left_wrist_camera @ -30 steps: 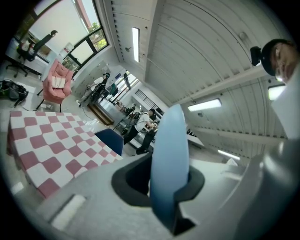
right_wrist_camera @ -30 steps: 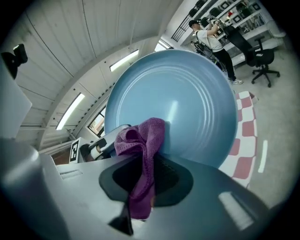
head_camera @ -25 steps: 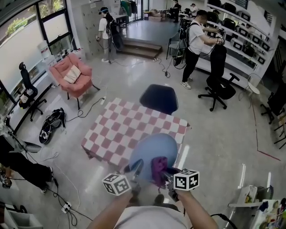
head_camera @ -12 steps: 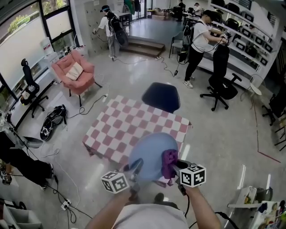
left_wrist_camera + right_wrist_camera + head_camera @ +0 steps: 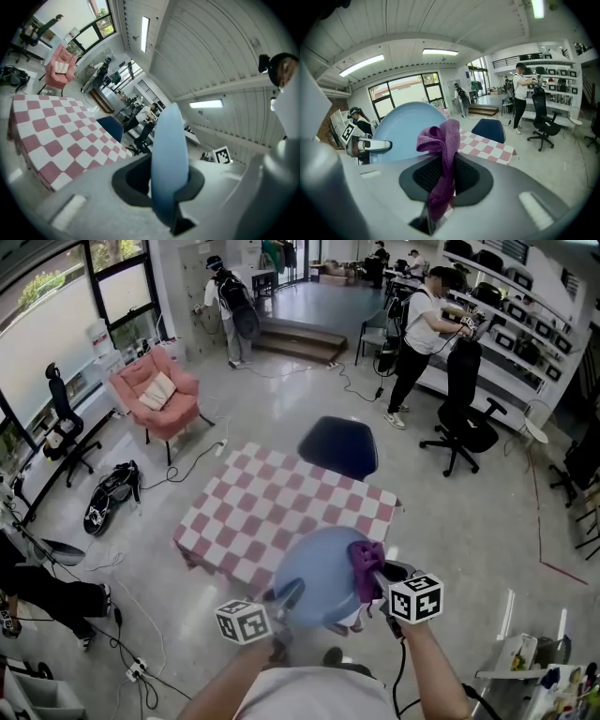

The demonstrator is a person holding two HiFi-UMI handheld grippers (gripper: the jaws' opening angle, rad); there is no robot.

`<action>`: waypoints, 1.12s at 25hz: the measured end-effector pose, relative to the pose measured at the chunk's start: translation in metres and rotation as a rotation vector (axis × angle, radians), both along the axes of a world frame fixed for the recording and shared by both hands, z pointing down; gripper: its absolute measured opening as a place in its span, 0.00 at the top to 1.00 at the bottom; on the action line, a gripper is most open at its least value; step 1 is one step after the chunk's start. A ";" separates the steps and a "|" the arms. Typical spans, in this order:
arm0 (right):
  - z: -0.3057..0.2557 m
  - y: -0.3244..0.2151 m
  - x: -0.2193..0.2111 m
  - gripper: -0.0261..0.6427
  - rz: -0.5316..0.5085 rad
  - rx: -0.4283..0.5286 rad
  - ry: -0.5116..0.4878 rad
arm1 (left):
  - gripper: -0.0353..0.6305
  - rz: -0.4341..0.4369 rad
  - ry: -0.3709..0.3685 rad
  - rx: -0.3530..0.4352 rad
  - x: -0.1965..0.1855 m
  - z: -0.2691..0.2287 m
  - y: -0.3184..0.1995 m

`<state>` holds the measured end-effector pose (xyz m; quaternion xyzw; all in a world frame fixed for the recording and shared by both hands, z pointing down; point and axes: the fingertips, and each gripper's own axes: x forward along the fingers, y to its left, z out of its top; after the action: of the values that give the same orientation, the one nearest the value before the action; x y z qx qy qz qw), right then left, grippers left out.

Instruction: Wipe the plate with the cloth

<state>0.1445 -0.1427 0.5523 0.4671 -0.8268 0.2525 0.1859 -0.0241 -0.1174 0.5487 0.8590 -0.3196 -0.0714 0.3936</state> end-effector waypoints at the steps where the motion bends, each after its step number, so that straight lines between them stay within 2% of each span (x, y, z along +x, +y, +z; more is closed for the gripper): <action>1: 0.000 0.000 -0.002 0.87 -0.009 0.003 0.022 | 0.87 -0.001 0.002 -0.001 0.000 0.000 0.000; 4: 0.002 0.004 -0.011 0.87 -0.043 0.000 0.062 | 0.87 -0.002 0.008 -0.007 -0.002 0.001 -0.001; 9: 0.008 0.015 -0.044 0.87 -0.132 -0.010 0.072 | 0.87 0.002 0.011 -0.015 0.004 0.005 -0.002; 20: 0.002 0.035 -0.109 0.87 -0.286 -0.018 -0.001 | 0.87 0.022 0.006 -0.041 0.012 0.011 -0.001; 28: -0.011 0.035 -0.132 0.87 -0.381 0.002 -0.025 | 0.87 0.068 -0.032 -0.028 0.020 0.012 0.001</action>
<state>0.0121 -0.1081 0.5409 0.2991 -0.9027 0.2177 0.2196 -0.0046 -0.1161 0.5604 0.8648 -0.2976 -0.0395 0.4025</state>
